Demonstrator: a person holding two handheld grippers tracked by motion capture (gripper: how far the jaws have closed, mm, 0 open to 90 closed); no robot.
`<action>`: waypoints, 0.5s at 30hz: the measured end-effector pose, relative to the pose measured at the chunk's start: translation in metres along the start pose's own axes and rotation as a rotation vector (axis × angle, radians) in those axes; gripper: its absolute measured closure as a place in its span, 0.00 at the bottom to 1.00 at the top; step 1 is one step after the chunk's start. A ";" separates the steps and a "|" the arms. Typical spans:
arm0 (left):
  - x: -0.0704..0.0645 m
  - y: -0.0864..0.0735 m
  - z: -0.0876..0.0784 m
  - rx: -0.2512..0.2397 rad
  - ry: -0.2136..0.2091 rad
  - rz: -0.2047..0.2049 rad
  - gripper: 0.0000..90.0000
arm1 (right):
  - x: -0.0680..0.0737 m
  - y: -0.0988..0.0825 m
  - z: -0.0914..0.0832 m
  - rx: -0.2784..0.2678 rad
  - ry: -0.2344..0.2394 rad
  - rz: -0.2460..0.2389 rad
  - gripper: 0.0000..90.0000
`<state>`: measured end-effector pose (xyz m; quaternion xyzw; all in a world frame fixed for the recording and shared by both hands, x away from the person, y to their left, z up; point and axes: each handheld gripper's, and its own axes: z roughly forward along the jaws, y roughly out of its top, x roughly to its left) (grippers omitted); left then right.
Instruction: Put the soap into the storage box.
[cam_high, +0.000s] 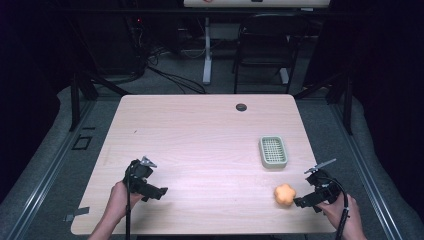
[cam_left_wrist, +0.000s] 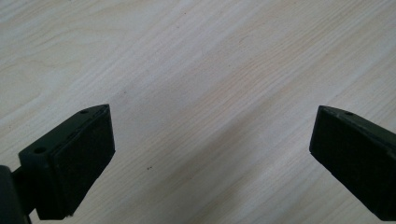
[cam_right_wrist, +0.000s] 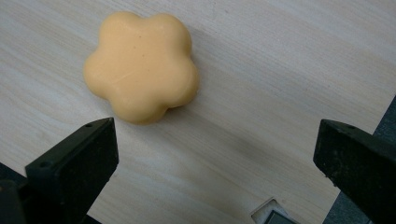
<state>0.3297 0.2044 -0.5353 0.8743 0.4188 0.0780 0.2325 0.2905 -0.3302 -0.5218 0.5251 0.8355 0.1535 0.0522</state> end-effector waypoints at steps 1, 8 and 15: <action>0.000 0.000 0.000 0.001 -0.001 0.002 0.00 | 0.000 0.000 0.000 0.000 0.000 0.000 0.00; -0.001 0.000 0.000 -0.003 0.000 0.004 0.00 | 0.003 0.003 0.000 0.016 -0.021 -0.027 0.00; -0.002 0.000 0.001 -0.004 0.005 0.007 0.00 | 0.008 0.008 0.001 0.031 -0.021 -0.056 0.00</action>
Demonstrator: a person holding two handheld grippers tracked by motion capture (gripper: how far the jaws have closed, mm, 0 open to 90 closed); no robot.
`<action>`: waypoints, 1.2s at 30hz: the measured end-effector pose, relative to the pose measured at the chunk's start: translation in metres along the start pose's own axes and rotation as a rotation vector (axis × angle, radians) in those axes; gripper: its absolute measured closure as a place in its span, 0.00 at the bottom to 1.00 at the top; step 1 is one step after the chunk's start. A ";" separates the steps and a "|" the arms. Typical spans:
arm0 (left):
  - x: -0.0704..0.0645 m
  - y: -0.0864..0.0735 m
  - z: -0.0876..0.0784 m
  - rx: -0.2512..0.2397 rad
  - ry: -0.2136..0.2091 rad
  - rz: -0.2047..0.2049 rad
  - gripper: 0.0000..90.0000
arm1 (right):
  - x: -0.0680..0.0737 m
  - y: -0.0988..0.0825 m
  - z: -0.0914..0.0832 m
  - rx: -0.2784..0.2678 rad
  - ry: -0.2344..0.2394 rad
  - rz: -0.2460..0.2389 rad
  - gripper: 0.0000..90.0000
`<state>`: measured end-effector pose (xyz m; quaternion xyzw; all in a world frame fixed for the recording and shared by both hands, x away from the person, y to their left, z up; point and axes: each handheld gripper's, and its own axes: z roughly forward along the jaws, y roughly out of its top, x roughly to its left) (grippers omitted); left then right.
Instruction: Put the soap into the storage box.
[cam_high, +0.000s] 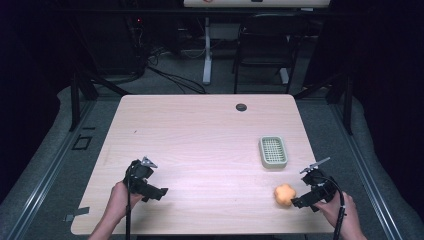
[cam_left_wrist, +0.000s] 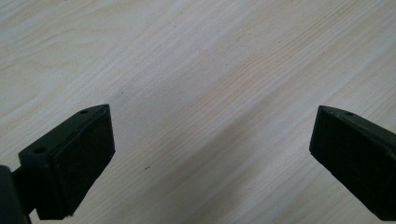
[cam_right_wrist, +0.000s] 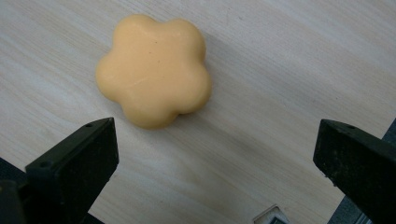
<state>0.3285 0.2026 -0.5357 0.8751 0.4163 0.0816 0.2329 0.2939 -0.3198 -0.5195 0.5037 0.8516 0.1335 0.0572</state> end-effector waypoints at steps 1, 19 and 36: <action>0.000 0.000 0.000 0.000 0.001 0.002 0.00 | 0.001 0.001 0.000 0.009 0.002 -0.012 0.00; 0.000 0.000 0.001 0.004 -0.001 0.003 0.00 | 0.010 0.019 0.000 0.041 -0.003 -0.076 0.00; -0.001 0.001 0.002 0.008 -0.004 0.008 0.00 | 0.026 0.036 0.013 0.096 0.003 -0.149 0.00</action>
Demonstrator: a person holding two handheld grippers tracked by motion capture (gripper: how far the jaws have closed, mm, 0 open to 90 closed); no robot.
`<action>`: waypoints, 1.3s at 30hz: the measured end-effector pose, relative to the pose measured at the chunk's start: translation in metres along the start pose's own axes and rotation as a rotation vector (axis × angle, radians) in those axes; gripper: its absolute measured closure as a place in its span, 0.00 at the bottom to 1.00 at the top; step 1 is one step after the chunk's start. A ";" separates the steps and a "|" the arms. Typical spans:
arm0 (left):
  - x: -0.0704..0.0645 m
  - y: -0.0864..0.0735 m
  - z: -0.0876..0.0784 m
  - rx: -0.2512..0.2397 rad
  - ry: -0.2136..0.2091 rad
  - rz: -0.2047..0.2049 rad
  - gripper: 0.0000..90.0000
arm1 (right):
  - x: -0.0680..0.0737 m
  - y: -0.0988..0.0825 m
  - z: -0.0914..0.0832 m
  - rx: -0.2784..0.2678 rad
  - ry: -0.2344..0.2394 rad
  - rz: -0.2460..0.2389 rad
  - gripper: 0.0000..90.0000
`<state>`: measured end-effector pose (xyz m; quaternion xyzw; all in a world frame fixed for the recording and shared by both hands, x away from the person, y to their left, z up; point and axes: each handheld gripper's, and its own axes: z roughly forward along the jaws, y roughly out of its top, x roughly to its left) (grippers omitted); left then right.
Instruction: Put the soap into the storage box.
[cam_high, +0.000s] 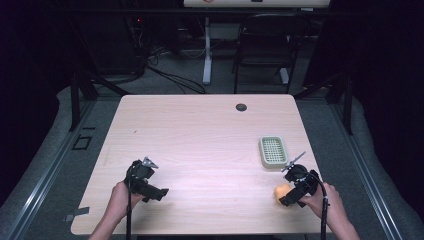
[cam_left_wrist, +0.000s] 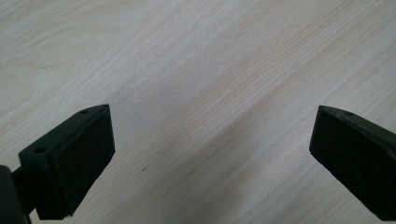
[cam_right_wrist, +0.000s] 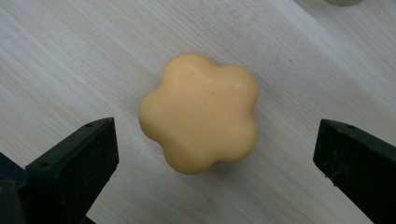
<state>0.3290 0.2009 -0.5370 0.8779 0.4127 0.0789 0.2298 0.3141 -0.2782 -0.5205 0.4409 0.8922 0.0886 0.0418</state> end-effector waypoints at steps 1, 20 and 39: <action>0.000 0.000 0.000 0.000 0.001 -0.001 0.00 | 0.000 0.000 0.000 0.000 0.000 0.000 0.00; 0.000 0.000 0.000 0.001 -0.003 0.003 0.00 | 0.007 0.015 0.013 0.044 0.008 -0.023 0.00; -0.001 0.000 0.001 0.004 -0.007 0.002 0.00 | 0.007 0.018 0.016 0.115 -0.006 -0.051 0.28</action>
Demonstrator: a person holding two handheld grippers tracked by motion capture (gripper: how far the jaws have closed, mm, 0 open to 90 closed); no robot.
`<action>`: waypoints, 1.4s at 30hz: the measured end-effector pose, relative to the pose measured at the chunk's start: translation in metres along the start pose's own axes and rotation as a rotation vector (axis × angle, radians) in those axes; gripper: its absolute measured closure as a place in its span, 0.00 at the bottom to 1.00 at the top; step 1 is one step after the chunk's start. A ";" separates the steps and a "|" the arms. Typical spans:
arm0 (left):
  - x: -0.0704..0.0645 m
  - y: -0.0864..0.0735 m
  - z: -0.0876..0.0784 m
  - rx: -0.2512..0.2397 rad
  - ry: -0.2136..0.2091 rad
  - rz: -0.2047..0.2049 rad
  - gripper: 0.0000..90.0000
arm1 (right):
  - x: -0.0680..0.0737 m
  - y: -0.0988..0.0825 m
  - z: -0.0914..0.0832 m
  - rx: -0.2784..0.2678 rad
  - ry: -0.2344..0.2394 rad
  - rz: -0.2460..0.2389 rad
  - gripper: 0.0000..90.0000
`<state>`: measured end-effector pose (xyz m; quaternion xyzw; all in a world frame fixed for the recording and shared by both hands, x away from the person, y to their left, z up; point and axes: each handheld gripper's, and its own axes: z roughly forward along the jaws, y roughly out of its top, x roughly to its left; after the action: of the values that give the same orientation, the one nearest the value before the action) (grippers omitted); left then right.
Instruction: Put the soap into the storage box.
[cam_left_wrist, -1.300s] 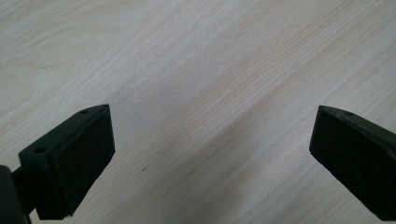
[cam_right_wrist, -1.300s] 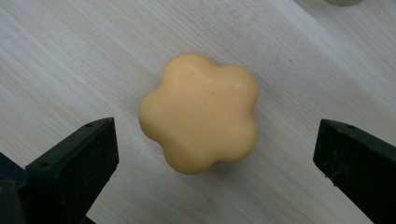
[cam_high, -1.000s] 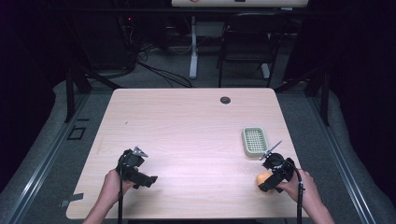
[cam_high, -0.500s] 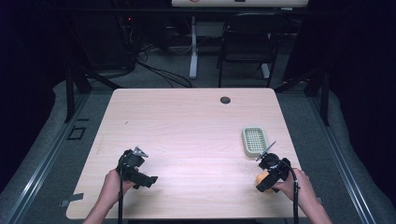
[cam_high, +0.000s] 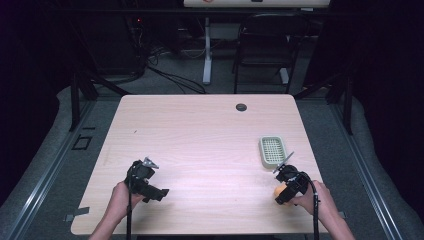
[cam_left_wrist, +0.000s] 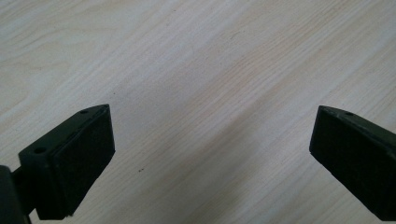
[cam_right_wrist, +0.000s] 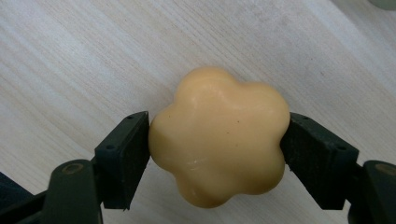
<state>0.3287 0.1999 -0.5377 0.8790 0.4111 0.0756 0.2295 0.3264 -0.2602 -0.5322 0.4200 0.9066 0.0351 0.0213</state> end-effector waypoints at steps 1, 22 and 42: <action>0.000 0.000 0.000 0.000 -0.001 0.001 0.00 | 0.000 0.000 0.000 -0.003 0.001 0.004 0.28; 0.000 0.000 0.001 0.012 -0.004 0.008 0.00 | 0.000 0.006 0.002 0.056 -0.001 -0.018 0.29; 0.000 0.000 0.001 0.010 -0.003 0.009 0.00 | -0.001 0.002 -0.002 -0.020 0.014 0.026 0.29</action>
<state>0.3287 0.1992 -0.5381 0.8821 0.4072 0.0733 0.2254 0.3287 -0.2602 -0.5299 0.4312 0.9008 0.0474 0.0185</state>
